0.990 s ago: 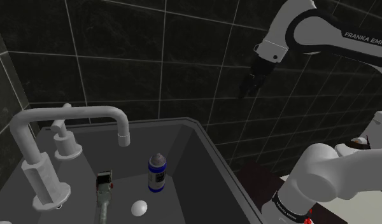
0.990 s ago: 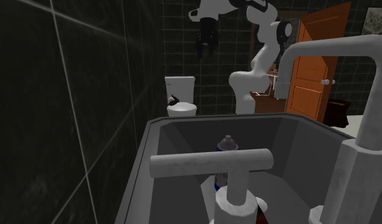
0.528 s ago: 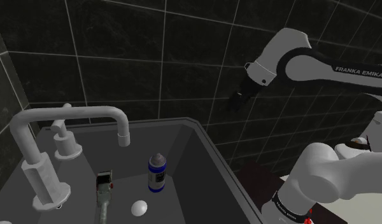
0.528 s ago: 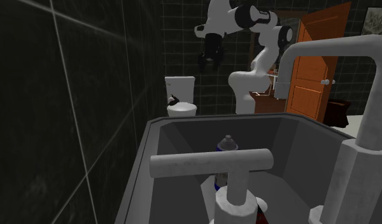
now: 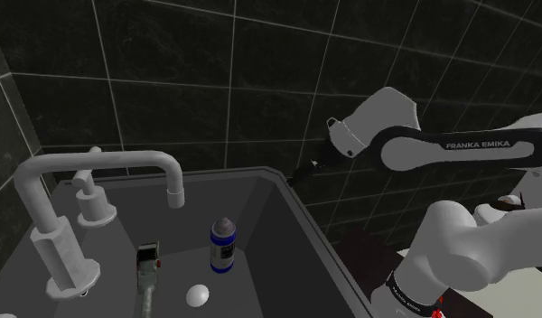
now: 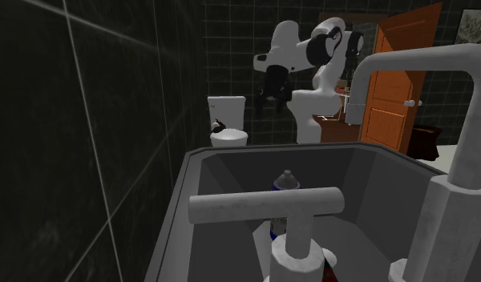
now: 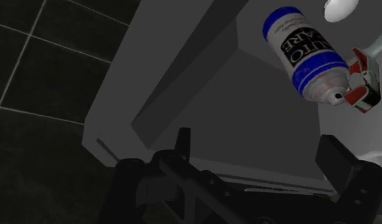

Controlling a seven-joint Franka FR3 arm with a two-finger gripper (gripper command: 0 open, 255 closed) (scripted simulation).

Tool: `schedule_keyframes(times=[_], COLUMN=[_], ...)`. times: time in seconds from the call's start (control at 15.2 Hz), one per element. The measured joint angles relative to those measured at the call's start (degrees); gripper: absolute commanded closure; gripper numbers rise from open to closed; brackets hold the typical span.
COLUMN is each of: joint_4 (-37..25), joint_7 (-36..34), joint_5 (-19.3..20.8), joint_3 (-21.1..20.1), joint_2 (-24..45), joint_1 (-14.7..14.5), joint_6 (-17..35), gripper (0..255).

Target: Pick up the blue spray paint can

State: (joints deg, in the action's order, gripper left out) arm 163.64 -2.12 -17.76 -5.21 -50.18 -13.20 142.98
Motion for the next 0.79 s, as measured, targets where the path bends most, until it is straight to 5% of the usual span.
schedule_keyframes(times=[0.26, 0.46, 0.66, 0.79], joint_4=[3.43, 4.14, 2.06, 0.69], joint_7=[1.49, 4.5, 7.06, 3.95], joint_5=[-5.59, -10.37, -11.98, -6.97], joint_3=[-1.34, 1.52, 14.18, 29.14], joint_2=[7.67, 16.58, 26.4, 32.93], joint_1=[-6.82, -15.39, -31.96, -47.95], joint_6=[17.39, 32.28, 46.66, 56.29], gripper=[0, 0, 0, 0])
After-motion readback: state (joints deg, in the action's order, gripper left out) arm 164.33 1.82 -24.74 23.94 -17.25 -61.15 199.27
